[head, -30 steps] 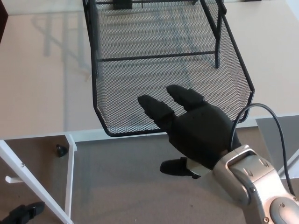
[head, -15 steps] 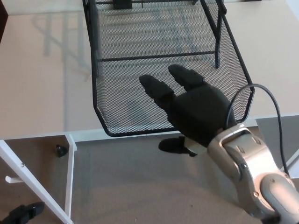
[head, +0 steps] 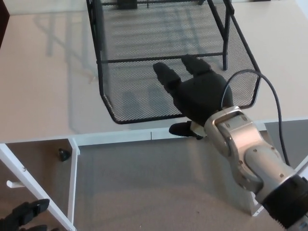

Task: The robot walk towards a table in front and then pushes a layer of a file tray back to its original position using its right hand

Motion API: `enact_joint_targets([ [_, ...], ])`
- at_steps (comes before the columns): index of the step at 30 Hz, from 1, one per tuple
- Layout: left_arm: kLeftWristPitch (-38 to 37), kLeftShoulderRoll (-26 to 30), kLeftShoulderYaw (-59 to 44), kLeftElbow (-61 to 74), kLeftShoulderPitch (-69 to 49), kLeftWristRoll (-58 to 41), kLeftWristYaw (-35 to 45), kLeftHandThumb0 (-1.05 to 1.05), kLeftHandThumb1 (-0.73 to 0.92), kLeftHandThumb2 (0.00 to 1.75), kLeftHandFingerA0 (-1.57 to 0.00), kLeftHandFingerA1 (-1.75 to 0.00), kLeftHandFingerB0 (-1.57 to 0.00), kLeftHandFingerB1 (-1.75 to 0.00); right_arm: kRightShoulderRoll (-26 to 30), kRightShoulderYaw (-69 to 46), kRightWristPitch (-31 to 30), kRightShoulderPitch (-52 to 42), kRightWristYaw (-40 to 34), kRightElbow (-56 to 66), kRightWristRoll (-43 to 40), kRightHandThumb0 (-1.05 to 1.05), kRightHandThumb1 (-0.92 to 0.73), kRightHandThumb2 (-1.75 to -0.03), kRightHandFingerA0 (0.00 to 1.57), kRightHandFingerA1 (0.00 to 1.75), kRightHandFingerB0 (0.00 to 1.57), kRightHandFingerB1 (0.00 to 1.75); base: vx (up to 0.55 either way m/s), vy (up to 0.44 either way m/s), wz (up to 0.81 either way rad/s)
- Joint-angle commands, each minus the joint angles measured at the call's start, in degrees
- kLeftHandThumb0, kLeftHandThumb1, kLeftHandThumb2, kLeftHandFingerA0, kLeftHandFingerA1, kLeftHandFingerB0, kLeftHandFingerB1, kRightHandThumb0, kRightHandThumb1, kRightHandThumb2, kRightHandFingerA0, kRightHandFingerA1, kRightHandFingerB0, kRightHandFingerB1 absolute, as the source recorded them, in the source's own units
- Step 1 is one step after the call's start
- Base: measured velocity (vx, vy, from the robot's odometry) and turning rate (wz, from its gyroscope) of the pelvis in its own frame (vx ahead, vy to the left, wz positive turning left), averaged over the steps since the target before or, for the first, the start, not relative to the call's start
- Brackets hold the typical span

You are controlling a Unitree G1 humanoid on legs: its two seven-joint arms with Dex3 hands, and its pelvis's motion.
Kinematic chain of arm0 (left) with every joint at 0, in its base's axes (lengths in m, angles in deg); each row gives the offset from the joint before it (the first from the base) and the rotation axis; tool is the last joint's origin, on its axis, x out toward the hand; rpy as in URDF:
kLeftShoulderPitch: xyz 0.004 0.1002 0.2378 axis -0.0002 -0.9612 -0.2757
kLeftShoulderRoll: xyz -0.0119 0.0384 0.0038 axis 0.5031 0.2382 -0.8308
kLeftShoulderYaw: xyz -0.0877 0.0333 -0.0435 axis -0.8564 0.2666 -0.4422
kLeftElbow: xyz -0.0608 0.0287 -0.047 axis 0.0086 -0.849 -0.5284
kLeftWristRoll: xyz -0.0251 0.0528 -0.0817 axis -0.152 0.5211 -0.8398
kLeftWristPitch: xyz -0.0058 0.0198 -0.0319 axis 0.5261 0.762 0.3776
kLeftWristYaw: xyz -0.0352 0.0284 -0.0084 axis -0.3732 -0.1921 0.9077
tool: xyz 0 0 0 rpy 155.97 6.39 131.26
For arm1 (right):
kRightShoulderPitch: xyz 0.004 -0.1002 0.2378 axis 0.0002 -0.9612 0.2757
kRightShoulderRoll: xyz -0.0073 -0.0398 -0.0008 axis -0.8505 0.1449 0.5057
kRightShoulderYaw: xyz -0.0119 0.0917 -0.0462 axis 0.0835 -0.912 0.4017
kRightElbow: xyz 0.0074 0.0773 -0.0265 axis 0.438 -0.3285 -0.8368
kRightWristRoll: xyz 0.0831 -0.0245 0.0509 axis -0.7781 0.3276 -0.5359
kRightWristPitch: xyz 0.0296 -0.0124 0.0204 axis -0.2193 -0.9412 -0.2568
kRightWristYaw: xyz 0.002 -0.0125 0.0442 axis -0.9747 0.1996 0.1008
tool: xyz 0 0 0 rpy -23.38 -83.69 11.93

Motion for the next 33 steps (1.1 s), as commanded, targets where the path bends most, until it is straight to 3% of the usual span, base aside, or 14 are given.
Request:
enact_joint_targets([
  [1,1.6,0.9,-0.2,1.1,-0.1,0.5,0.2,-0.44,0.63,0.59,-0.28,-0.37,-0.25,-0.32,0.3,0.1,-1.5,1.8,-2.9,-5.1,-0.9,-0.93,-0.59,-0.95,0.0,0.02,0.0,0.0,0.0,0.0,0.0],
  [10,0.9,0.8,0.0,0.3,0.0,0.7,0.0,-0.43,0.63,0.59,-0.29,-0.37,-0.25,-0.32,0.4,-0.3,-1.3,5.6,-3.0,-3.0,-1.4,-0.93,-0.6,-0.95,0.0,0.01,0.0,0.0,0.0,0.0,0.0],
  [17,0.8,0.8,0.2,-0.3,0.3,0.5,0.4,-0.44,0.63,0.59,-0.28,-0.37,-0.25,-0.32,-0.5,-0.4,-3.0,10.1,1.2,-1.9,-2.1,-0.92,-0.62,-0.95,0.0,0.01,0.0,0.0,0.0,0.0,0.0],
  [27,1.1,0.4,0.8,1.8,-3.0,0.9,-0.1,-0.42,0.63,0.59,-0.29,-0.37,-0.25,-0.32,-4.4,1.4,-6.7,11.4,0.8,-9.0,-2.4,-0.91,-0.6,-0.94,0.0,0.01,0.0,0.0,0.0,0.0,0.0],
  [28,1.2,0.3,0.5,1.7,-3.0,0.0,0.5,-0.46,0.58,0.7,-0.24,-0.42,-0.23,-0.39,-4.9,1.3,-7.0,12.1,0.9,-11.0,-2.8,-0.91,-0.61,-0.94,0.0,0.01,0.0,0.0,0.0,0.0,0.0],
  [29,1.1,0.3,0.5,1.8,-3.1,-0.1,0.7,-0.48,0.58,0.71,-0.24,-0.42,-0.22,-0.39,-5.3,1.3,-7.2,12.8,0.9,-12.6,-3.1,-0.92,-0.61,-0.95,0.0,0.02,0.0,0.0,0.0,0.0,0.0],
  [31,0.9,0.3,0.6,2.0,-3.2,0.1,0.6,-0.47,0.58,0.7,-0.25,-0.42,-0.23,-0.39,-5.7,1.3,-7.4,13.7,0.9,-14.9,-3.5,-0.92,-0.61,-0.95,0.0,0.02,0.0,0.0,0.0,0.0,0.0],
  [32,0.5,0.3,0.7,1.9,-3.2,0.4,0.3,-0.42,0.63,0.59,-0.3,-0.37,-0.25,-0.32,-6.1,1.1,-7.4,14.1,0.6,-16.3,-4.0,-0.92,-0.61,-0.95,0.0,0.02,0.0,0.0,0.0,0.0,0.0],
  [33,0.4,0.4,0.7,1.9,-3.2,0.5,0.3,-0.42,0.63,0.59,-0.3,-0.37,-0.25,-0.32,-6.2,1.0,-7.4,14.3,0.4,-17.0,-4.3,-0.92,-0.61,-0.95,0.0,0.02,0.0,0.0,0.0,0.0,0.0],
])
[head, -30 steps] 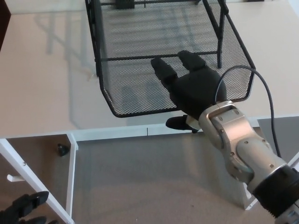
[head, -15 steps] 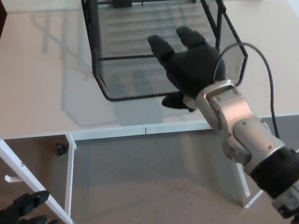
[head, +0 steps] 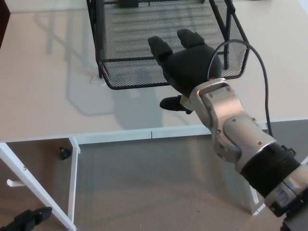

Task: The robot walk towards a table in front and then pushes a layer of a file tray back to its original position using its right hand

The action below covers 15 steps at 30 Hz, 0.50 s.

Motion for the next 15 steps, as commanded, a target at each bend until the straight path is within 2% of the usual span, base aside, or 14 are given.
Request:
enact_joint_targets([
  [1,0.5,0.4,0.1,0.6,-0.3,0.6,0.0,-0.43,0.63,0.59,-0.29,-0.37,-0.25,-0.32,-0.9,-0.6,-2.0,2.8,-0.2,-5.4,-2.7,-0.91,-0.61,-0.94,0.0,0.02,0.0,0.0,0.0,0.0,0.0],
  [7,0.6,0.4,0.1,1.1,-0.3,0.5,0.0,-0.42,0.63,0.59,-0.3,-0.37,-0.26,-0.32,-2.1,-0.8,-3.5,5.9,-0.8,-12.5,-4.1,-0.89,-0.59,-0.95,0.0,0.04,0.0,0.03,0.0,0.0,0.0],
  [8,0.8,0.5,0.4,1.2,0.2,0.8,0.0,-0.43,0.63,0.59,-0.29,-0.37,-0.26,-0.32,-2.0,-0.9,-3.9,6.8,-0.5,-13.4,-4.2,-0.82,-0.72,-0.61,0.0,0.02,0.0,0.0,0.0,0.0,0.0],
  [9,1.2,0.5,0.4,1.7,0.3,0.7,0.0,-0.42,0.63,0.59,-0.29,-0.37,-0.26,-0.32,-1.8,-1.3,-3.8,7.9,-0.3,-14.0,-4.7,-0.91,-0.61,-0.95,0.0,0.03,0.0,0.01,0.0,0.0,0.0],
  [15,0.6,0.8,0.9,1.6,0.6,1.3,-0.2,-0.43,0.64,0.59,-0.3,-0.38,-0.26,-0.32,-1.6,-1.4,-3.4,11.5,-0.9,-15.3,-5.8,-0.92,-0.61,-0.95,0.0,0.01,0.0,0.0,0.0,0.0,0.0],
])
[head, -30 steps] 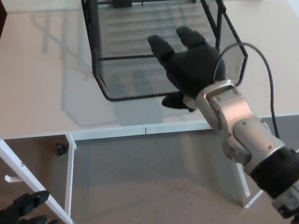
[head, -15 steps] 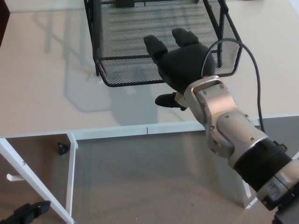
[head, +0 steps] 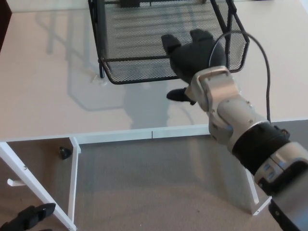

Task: The robot walk towards a table in front and then pushes a layer of a file tray back to its original position using its right hand

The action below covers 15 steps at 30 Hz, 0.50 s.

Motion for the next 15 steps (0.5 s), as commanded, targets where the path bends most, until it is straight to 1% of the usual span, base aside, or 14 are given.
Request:
enact_joint_targets([
  [1,0.5,0.8,0.1,0.4,0.0,1.1,-0.3,-0.43,0.63,0.59,-0.31,-0.38,-0.27,-0.33,0.5,-0.6,-0.9,3.5,-0.9,-1.5,-2.3,-0.92,-0.61,-0.95,0.0,0.01,0.0,0.0,0.0,0.0,0.0],
  [4,0.6,0.3,0.1,0.5,-0.1,0.8,-0.3,-0.42,0.63,0.59,-0.3,-0.38,-0.27,-0.33,0.3,-0.8,-0.6,4.9,-0.7,-1.6,-3.0,-0.89,-0.6,-0.93,0.0,0.02,0.0,0.01,0.0,0.0,0.0],
  [5,0.7,0.3,0.1,0.6,-0.1,0.7,-0.2,-0.42,0.63,0.59,-0.3,-0.38,-0.26,-0.33,0.2,-1.0,-0.2,5.5,-0.8,-1.8,-3.5,-0.84,-0.56,-0.93,0.0,0.06,0.0,0.06,0.0,0.0,0.0],
  [9,0.6,0.4,0.4,0.9,0.1,1.0,-0.3,-0.43,0.63,0.59,-0.3,-0.38,-0.27,-0.33,0.6,-0.7,0.6,5.6,-1.4,-1.0,-4.0,-0.85,-0.57,-0.94,0.0,0.07,0.0,0.06,0.0,0.0,0.0],
  [12,0.7,0.8,0.6,0.6,1.0,1.1,0.0,-0.43,0.63,0.59,-0.31,-0.38,-0.27,-0.33,1.9,-1.4,2.6,2.3,-1.9,4.3,-5.4,-0.89,-0.58,-0.92,0.0,0.02,0.0,0.01,0.0,0.0,0.0],
  [14,0.6,0.8,0.6,0.4,1.1,1.0,0.0,-0.44,0.63,0.59,-0.31,-0.38,-0.27,-0.33,2.7,-1.3,3.0,0.1,-1.0,8.0,-5.8,-0.89,-0.58,-0.92,0.0,0.02,0.0,0.0,0.0,0.0,0.0],
  [15,0.6,0.8,0.5,0.3,1.7,0.9,0.1,-0.44,0.63,0.59,-0.31,-0.38,-0.27,-0.33,3.6,-1.4,3.8,-2.0,0.2,12.2,-6.5,-0.89,-0.57,-0.91,0.0,0.01,0.0,0.0,0.0,0.0,0.0],
])
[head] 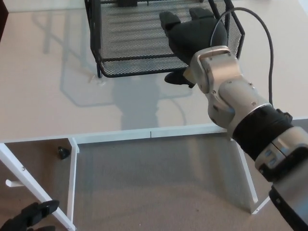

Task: The robot walk towards a table in front and then pushes a layer of a file tray back to its original position using its right hand

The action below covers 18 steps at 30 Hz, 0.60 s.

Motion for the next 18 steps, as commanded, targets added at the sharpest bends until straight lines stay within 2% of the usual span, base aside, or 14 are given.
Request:
enact_joint_targets([
  [1,0.7,0.7,-0.2,-0.3,1.0,0.6,0.0,-0.44,0.63,0.59,-0.31,-0.39,-0.27,-0.33,4.3,0.3,3.6,-8.1,2.7,15.9,-2.9,-0.89,-0.58,-0.92,0.0,0.01,0.0,0.0,0.0,0.0,0.0],
  [4,0.7,1.0,-0.1,-0.6,1.6,0.9,0.0,-0.44,0.63,0.59,-0.31,-0.39,-0.27,-0.33,7.4,0.6,4.7,-14.7,7.3,28.8,-4.1,-0.9,-0.56,-0.92,0.0,0.0,0.0,0.0,0.0,0.0,0.0],
  [6,0.6,0.6,-0.1,-0.8,1.8,0.8,-0.1,-0.43,0.63,0.59,-0.31,-0.39,-0.27,-0.33,11.2,0.5,5.1,-21.9,13.7,42.6,-5.9,-0.89,-0.56,-0.91,0.0,0.0,0.0,0.0,0.0,0.0,0.0],
  [7,0.6,0.6,-0.1,-1.0,2.0,0.7,-0.1,-0.43,0.63,0.59,-0.31,-0.39,-0.27,-0.33,11.2,0.4,5.1,-21.8,13.8,42.7,-5.9,-0.89,-0.56,-0.91,0.0,0.0,0.0,0.0,0.0,0.0,0.0],
  [9,0.6,0.8,-0.4,-1.1,1.7,0.4,0.1,-0.42,0.63,0.59,-0.3,-0.39,-0.26,-0.33,15.0,-1.2,4.8,-28.5,21.2,55.7,-10.6,-0.87,-0.54,-0.89,0.0,0.0,0.0,0.0,0.0,0.0,0.0],
  [11,0.6,0.8,-0.4,-1.3,1.6,0.4,0.1,-0.42,0.63,0.59,-0.3,-0.38,-0.26,-0.32,16.9,-2.4,4.9,-31.3,23.7,61.2,-12.9,-0.89,-0.55,-0.9,0.0,0.0,0.0,0.0,0.0,0.0,0.0],
  [12,0.8,0.7,-0.3,-1.5,1.7,0.5,0.0,-0.41,0.63,0.59,-0.31,-0.39,-0.26,-0.33,19.7,-4.0,5.0,-34.8,25.9,68.4,-14.7,-0.83,-0.5,-0.81,0.0,0.0,0.0,0.0,0.0,0.0,0.0],
  [13,1.0,0.7,-0.3,-1.7,1.9,0.5,0.0,-0.41,0.63,0.59,-0.31,-0.39,-0.26,-0.33,21.2,-5.1,5.2,-37.0,26.6,72.6,-15.7,-0.83,-0.5,-0.81,0.0,0.0,0.0,0.0,0.0,0.0,0.0],
  [14,0.9,0.6,-0.3,-2.0,2.1,0.6,-0.1,-0.42,0.63,0.59,-0.31,-0.39,-0.26,-0.33,22.2,-6.3,5.4,-38.4,27.0,75.4,-16.6,-0.81,-0.61,-0.59,0.0,0.0,0.0,0.0,0.0,0.0,0.0],
  [18,0.2,0.6,0.1,-2.9,2.0,1.2,-0.1,-0.42,0.63,0.59,-0.3,-0.39,-0.26,-0.33,27.1,-16.5,6.3,-46.8,29.1,91.4,-24.5,-0.81,-0.61,-0.59,0.0,0.0,0.0,0.0,0.0,0.0,0.0],
])
